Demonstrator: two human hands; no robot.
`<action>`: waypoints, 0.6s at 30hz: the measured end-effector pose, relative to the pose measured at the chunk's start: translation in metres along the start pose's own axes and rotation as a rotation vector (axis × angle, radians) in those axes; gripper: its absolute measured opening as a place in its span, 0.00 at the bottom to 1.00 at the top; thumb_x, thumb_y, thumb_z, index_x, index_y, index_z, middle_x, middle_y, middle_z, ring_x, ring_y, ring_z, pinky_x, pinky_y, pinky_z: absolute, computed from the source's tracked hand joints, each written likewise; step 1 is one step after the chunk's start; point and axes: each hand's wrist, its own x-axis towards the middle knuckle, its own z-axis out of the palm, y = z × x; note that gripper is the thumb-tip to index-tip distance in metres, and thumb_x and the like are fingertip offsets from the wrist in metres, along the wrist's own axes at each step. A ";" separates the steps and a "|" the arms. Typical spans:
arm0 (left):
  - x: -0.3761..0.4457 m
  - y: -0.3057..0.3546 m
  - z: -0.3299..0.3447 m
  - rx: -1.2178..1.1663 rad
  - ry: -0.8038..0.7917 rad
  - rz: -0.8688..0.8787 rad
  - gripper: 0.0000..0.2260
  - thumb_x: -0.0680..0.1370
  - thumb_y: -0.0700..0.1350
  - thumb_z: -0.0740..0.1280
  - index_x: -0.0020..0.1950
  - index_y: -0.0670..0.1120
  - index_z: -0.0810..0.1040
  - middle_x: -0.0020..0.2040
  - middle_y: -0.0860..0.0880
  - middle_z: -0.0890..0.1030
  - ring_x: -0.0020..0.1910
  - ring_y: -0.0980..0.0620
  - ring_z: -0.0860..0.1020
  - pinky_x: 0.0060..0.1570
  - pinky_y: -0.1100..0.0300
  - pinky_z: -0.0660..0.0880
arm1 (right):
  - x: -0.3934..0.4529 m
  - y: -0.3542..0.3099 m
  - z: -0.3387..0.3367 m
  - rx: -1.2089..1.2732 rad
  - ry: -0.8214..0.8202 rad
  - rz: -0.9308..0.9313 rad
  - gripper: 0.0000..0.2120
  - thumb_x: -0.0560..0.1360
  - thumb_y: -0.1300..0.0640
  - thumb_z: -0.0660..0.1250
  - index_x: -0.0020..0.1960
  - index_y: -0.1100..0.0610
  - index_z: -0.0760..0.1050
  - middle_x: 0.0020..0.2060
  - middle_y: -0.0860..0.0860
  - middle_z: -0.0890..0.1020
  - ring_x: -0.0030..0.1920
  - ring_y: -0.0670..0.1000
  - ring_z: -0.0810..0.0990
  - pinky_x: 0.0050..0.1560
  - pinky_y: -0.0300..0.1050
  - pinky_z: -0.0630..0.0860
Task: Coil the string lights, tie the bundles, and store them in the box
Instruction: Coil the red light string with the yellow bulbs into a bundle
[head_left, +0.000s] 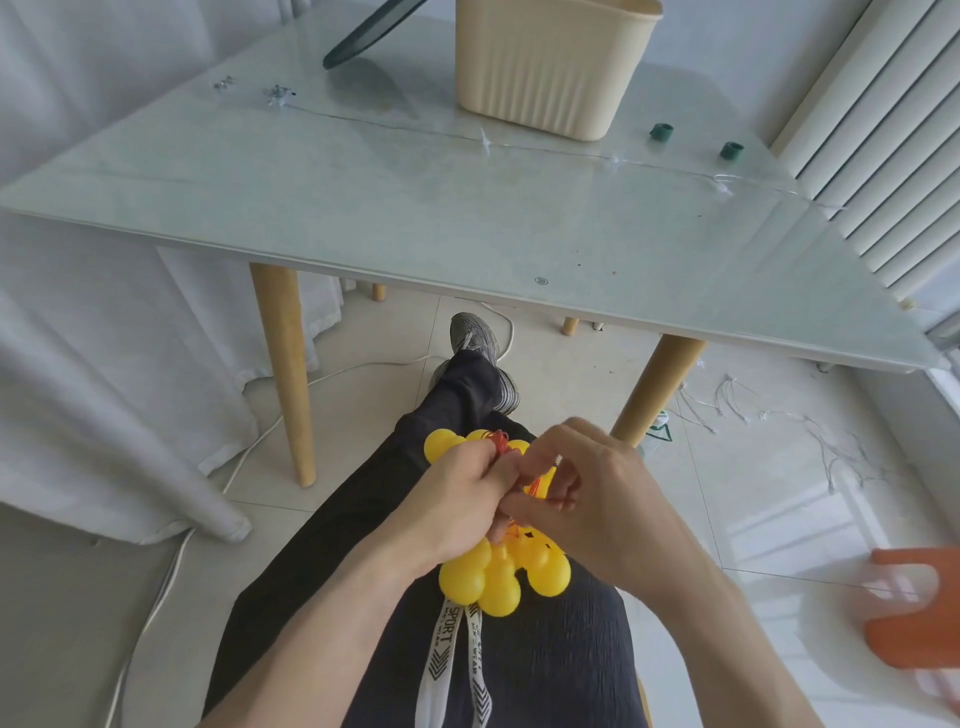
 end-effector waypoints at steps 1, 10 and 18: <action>-0.001 0.001 0.000 0.012 -0.012 -0.004 0.17 0.85 0.51 0.57 0.41 0.45 0.73 0.26 0.52 0.73 0.27 0.54 0.71 0.36 0.54 0.71 | 0.000 0.002 -0.002 0.009 -0.050 0.034 0.13 0.69 0.48 0.78 0.40 0.39 0.74 0.39 0.42 0.78 0.38 0.45 0.79 0.36 0.35 0.74; -0.005 0.006 -0.006 -0.124 -0.064 0.047 0.14 0.85 0.45 0.56 0.43 0.43 0.74 0.25 0.58 0.72 0.28 0.60 0.71 0.35 0.69 0.71 | 0.002 0.018 -0.028 0.095 -0.240 0.241 0.09 0.78 0.48 0.68 0.40 0.47 0.77 0.31 0.46 0.83 0.32 0.45 0.79 0.35 0.40 0.74; -0.007 0.010 -0.009 -0.063 -0.244 0.052 0.17 0.86 0.48 0.56 0.37 0.47 0.68 0.28 0.54 0.68 0.29 0.56 0.66 0.37 0.58 0.67 | 0.008 0.016 -0.026 0.109 -0.113 0.199 0.10 0.77 0.44 0.68 0.40 0.48 0.81 0.32 0.35 0.82 0.36 0.38 0.80 0.37 0.31 0.72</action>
